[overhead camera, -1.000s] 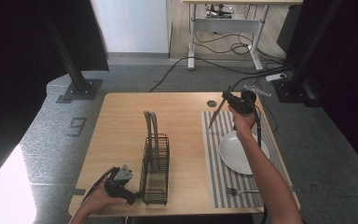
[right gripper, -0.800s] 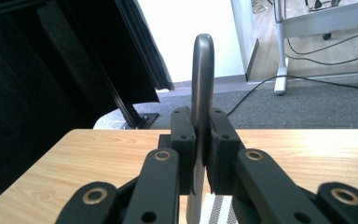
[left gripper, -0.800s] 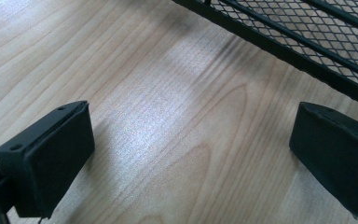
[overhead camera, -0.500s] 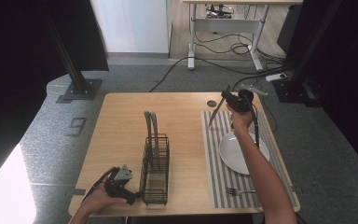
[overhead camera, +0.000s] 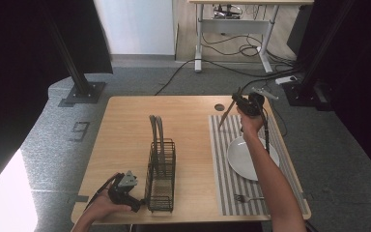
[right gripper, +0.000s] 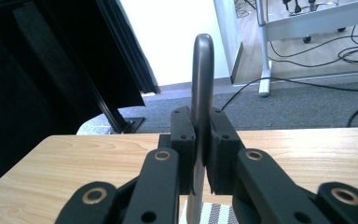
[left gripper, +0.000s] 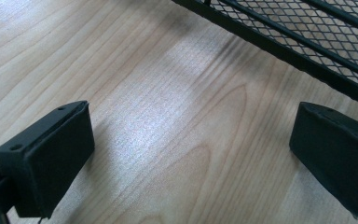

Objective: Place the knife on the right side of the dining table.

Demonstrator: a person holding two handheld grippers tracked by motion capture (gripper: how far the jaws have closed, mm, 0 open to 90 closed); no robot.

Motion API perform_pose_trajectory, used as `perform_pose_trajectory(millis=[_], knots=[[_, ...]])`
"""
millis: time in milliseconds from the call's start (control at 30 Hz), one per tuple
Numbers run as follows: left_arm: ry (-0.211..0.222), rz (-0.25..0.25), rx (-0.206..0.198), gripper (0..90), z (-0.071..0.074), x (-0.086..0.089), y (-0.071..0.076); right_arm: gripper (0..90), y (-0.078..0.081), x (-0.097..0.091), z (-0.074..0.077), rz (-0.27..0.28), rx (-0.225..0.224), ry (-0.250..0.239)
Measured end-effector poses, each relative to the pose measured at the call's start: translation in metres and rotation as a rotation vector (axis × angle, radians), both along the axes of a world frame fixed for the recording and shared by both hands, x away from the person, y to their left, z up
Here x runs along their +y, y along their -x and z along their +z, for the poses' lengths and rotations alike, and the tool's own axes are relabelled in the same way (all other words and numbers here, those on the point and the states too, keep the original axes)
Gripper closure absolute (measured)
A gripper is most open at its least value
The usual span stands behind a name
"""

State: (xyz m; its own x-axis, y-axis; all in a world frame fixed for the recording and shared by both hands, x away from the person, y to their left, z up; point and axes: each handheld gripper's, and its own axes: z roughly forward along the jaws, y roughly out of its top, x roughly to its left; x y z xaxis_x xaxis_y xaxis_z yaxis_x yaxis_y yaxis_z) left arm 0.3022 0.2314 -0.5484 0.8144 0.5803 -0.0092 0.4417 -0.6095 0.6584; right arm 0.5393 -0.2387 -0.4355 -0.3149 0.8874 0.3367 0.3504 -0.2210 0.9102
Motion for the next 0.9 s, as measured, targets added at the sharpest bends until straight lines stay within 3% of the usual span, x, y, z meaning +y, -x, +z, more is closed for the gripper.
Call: perform_pose_trajectory(millis=[267,733,900], knots=[[0.0,0.0,0.0,0.0,0.0,0.0,0.0,82.6,0.001,-0.004,-0.003,-0.009,0.01,-0.006],[0.0,0.0,0.0,0.0,0.0,0.0,0.0,78.6,0.014,-0.031,-0.009,-0.044,0.043,0.05],[0.0,0.001,-0.001,0.0,0.0,0.0,0.0,77.9,0.017,-0.038,-0.013,-0.05,0.045,0.046]])
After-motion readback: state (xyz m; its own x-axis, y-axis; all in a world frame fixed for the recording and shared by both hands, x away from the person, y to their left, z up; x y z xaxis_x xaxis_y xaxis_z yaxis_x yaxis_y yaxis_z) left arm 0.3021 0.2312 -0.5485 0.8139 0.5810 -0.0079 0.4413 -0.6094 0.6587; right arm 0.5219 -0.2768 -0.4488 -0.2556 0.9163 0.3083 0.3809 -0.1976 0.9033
